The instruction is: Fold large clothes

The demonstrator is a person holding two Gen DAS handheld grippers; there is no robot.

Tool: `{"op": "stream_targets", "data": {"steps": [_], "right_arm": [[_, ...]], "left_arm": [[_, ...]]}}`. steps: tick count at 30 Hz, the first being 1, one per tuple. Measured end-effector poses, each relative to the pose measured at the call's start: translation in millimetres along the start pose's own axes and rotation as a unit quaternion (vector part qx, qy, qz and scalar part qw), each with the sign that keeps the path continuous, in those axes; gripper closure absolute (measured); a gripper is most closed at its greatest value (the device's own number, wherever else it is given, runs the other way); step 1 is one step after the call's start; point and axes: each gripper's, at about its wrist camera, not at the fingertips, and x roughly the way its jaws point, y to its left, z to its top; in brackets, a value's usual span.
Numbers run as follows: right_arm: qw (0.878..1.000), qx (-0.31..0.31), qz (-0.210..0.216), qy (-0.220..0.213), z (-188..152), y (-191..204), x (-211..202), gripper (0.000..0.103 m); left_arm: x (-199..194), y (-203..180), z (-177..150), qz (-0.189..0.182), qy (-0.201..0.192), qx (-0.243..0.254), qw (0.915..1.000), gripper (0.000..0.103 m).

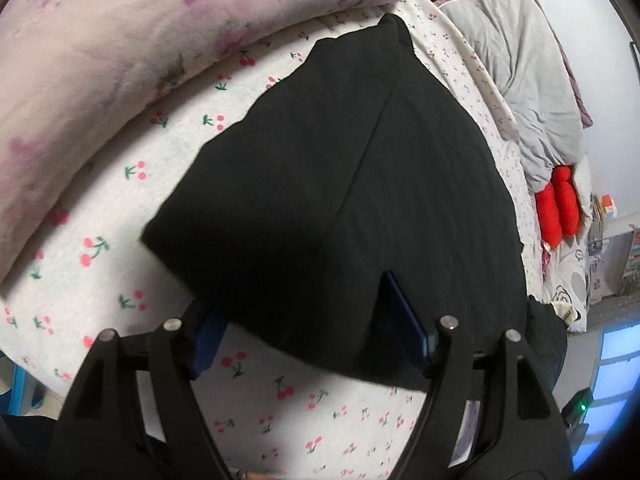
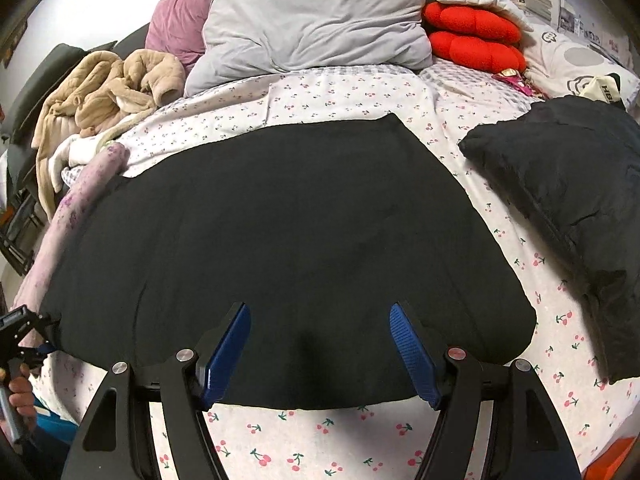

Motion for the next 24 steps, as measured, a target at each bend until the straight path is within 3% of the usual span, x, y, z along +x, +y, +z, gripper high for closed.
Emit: {"op": "stream_targets", "data": {"steps": [8, 12, 14, 20, 24], "right_arm": [[1.0, 0.009, 0.003, 0.005, -2, -1, 1, 0.03], [1.0, 0.012, 0.005, 0.005, -2, -3, 0, 0.03], [1.0, 0.015, 0.005, 0.004, -2, -5, -1, 0.03], [1.0, 0.025, 0.002, 0.015, -3, -6, 3, 0.03], [1.0, 0.019, 0.005, 0.018, -4, -1, 4, 0.03]], "left_arm": [[2, -14, -2, 0.045, -0.036, 0.025, 0.998, 0.024], [-14, -15, -3, 0.038, -0.077, 0.02, 0.9961, 0.042], [-17, -17, -3, 0.035, -0.089, 0.025, 0.9951, 0.043], [1, -7, 9, 0.022, -0.067, -0.004, 0.9975, 0.038], [6, -18, 13, 0.036, -0.081, 0.011, 0.996, 0.038]]}}
